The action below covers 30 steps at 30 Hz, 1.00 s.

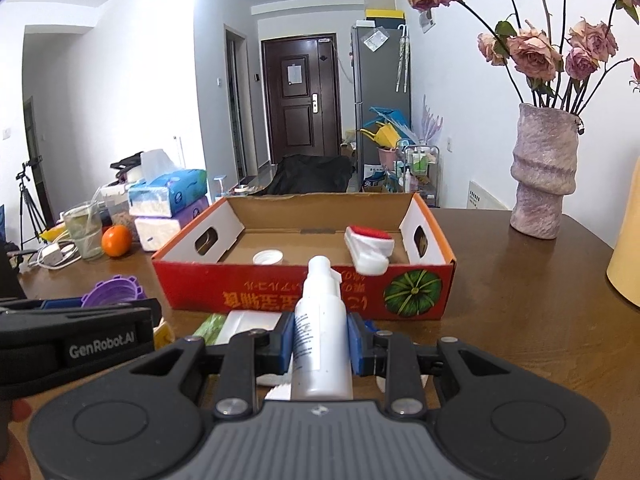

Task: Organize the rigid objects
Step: 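Carry the purple cap in left tool while right tool carries the spray bottle toward the box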

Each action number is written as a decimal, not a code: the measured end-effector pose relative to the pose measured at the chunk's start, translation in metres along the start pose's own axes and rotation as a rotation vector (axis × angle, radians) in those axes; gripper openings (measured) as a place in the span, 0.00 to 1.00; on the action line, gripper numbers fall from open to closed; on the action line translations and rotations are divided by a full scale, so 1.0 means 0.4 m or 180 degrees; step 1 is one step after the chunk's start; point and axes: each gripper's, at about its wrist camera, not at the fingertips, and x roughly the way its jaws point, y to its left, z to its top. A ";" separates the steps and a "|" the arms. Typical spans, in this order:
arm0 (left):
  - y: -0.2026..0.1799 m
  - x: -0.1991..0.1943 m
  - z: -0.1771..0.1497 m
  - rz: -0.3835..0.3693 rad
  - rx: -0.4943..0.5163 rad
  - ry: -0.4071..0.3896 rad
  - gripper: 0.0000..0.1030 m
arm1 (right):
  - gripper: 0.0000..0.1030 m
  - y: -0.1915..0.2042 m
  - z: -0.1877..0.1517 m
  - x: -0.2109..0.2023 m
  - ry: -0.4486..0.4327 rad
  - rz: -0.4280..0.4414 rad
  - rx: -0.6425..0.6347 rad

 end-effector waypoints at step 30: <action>-0.048 0.181 0.152 -0.0014 -0.0151 -0.0047 0.54 | 0.26 -0.050 0.113 0.180 -0.0070 -0.0071 0.0041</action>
